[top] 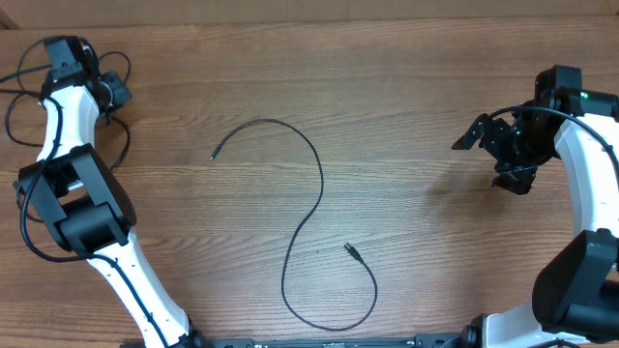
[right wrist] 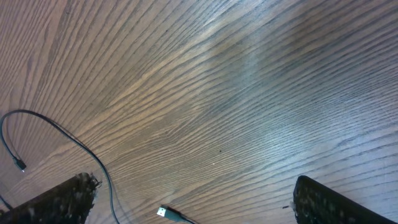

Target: Untangle cables

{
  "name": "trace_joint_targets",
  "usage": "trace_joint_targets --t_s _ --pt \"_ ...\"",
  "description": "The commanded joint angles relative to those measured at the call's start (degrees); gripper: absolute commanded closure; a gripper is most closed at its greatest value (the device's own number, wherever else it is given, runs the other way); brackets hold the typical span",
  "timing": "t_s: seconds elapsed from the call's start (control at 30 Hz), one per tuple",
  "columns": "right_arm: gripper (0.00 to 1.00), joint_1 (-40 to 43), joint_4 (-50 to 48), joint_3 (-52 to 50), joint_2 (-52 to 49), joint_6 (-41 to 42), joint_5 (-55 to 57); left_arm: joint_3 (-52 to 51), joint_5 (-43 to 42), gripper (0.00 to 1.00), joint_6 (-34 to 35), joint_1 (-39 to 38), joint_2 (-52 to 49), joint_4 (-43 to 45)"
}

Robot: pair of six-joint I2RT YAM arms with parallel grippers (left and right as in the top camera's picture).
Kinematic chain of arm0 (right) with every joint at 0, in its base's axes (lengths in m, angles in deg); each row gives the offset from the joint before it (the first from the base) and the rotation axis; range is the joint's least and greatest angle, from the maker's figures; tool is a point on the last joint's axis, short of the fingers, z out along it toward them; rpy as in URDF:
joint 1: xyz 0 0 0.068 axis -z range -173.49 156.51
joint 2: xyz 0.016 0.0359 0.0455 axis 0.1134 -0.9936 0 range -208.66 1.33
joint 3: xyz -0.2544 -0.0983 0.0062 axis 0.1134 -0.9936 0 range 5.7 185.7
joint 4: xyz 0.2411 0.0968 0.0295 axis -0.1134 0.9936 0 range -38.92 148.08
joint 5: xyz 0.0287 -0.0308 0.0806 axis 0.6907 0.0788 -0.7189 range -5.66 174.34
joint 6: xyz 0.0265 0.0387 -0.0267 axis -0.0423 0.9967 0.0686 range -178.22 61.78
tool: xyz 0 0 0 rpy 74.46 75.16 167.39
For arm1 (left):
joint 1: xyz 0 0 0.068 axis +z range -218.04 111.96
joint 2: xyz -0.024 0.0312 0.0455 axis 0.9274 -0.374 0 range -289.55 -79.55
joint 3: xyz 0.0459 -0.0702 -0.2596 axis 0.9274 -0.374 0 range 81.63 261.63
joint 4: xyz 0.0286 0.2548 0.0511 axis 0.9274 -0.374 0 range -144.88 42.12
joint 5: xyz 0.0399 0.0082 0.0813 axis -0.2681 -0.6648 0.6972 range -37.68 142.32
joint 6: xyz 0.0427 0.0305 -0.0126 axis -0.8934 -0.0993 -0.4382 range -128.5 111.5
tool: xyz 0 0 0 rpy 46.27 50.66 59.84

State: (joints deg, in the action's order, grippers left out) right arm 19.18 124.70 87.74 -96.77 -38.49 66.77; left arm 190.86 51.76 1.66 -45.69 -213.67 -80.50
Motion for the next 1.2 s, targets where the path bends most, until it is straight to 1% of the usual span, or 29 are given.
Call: trace_joint_targets --t_s 0.0,0.13,0.4,0.63,0.77,0.8,0.93,0.97,1.03,1.17 --pt "0.00 0.1 0.0 0.5 0.3 0.4 0.4 0.6 2.5 0.96 -2.4 1.0 -2.5 0.8" --pt "0.00 0.1 0.0 0.5 0.3 0.4 0.4 0.6 2.9 0.96 -3.1 1.0 -5.2 1.7" --pt "0.00 0.1 0.0 0.5 0.3 0.4 0.4 0.6 3.2 0.96 -7.0 2.1 -9.9 5.0" --pt "0.00 0.1 0.0 0.5 0.3 0.4 0.4 0.6 4.1 0.96 -6.3 6.2 -14.9 5.0" --pt "0.00 0.1 0.0 0.5 0.3 0.4 0.4 1.1 5.0 0.96 -12.0 8.5 -15.4 5.7" --pt "0.00 0.1 0.0 0.5 0.3 0.4 0.4 1.7 4.4 0.96 -12.0 8.6 -15.4 5.9" --pt "0.00 0.1 0.0 0.5 0.3 0.4 0.4 4.1 -11.8 0.96 -13.3 8.6 -15.5 10.0" --pt "0.00 0.1 0.0 0.5 0.3 0.4 0.4 4.1 -12.6 0.96 -12.3 8.6 -15.5 11.6" --pt "0.00 0.1 0.0 0.5 0.3 0.4 0.4 4.1 -11.7 0.96 -10.2 8.5 -15.7 12.7" --pt "0.00 0.1 0.0 0.5 0.3 0.4 0.4 4.1 -3.7 0.96 -7.1 8.7 -18.6 12.2"
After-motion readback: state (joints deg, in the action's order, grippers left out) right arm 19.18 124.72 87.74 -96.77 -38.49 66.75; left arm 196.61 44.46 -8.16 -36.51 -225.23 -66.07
